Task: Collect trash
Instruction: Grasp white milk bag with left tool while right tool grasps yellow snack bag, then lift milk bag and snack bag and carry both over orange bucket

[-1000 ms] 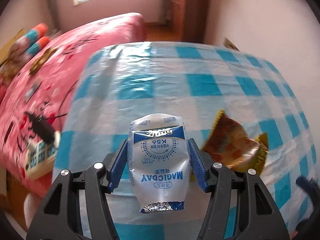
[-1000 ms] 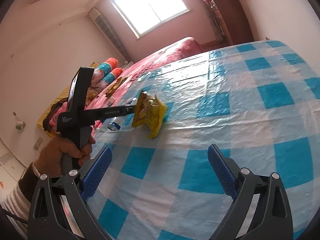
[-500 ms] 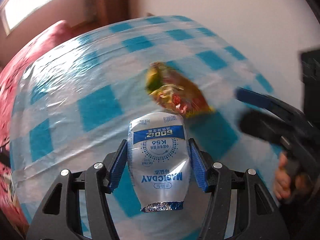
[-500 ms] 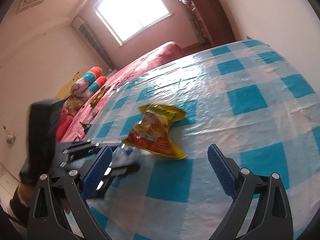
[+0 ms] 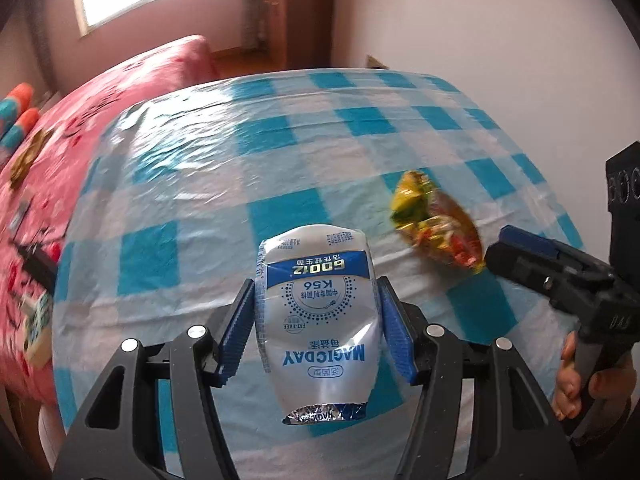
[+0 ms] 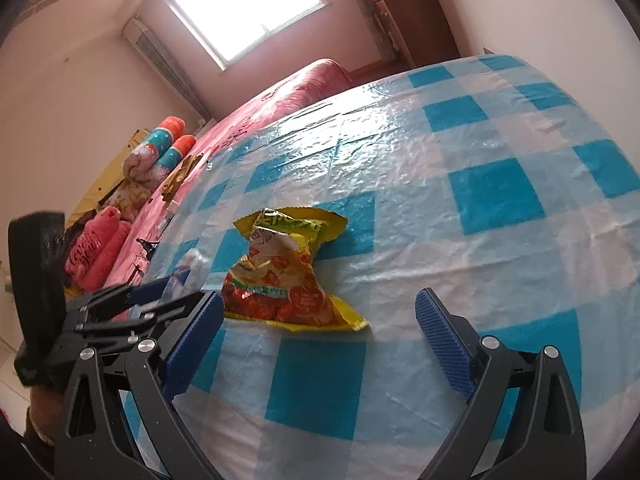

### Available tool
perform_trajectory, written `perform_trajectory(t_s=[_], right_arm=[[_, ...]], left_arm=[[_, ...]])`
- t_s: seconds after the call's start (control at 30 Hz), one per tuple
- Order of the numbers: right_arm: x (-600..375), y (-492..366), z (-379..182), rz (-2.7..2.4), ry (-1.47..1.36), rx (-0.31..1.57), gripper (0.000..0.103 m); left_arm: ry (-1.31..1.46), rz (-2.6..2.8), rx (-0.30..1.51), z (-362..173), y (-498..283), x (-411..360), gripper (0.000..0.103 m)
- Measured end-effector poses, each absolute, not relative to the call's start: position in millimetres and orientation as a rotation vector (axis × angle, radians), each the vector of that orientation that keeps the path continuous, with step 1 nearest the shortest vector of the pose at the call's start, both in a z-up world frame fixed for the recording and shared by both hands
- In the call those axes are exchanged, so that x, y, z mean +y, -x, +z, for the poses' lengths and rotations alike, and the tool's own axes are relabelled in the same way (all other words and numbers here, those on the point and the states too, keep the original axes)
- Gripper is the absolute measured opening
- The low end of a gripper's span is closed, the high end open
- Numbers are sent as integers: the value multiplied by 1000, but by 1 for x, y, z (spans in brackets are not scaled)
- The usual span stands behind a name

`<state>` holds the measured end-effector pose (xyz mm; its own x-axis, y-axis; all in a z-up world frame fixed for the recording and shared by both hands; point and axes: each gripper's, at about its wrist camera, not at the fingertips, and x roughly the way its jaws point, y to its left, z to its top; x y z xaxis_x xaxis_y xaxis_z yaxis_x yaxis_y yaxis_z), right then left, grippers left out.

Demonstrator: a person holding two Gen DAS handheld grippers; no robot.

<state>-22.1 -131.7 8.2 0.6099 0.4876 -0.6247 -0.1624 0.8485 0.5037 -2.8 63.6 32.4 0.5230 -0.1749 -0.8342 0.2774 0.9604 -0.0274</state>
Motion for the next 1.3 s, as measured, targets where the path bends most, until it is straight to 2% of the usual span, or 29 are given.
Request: perform_trajectory(t_s=[0.5, 0.53, 0.67, 0.7, 1.0, 1.3], right_arm=[[-95, 0, 11, 379, -302, 839, 95], [-92, 0, 11, 377, -288, 840, 86], [-92, 0, 10, 374, -279, 843, 70], [-92, 0, 9, 376, -282, 845, 63], [-88, 0, 9, 405, -260, 855, 56], [-86, 4, 10, 424, -241, 857, 54]], left_arm=[[11, -186, 981, 22, 41, 106, 61], [17, -186, 982, 20, 43, 109, 61], [40, -186, 974, 18, 50, 119, 61], [43, -186, 971, 19, 52, 122, 61], [95, -194, 946, 19, 65, 137, 61], [141, -197, 922, 21, 76, 150, 61]])
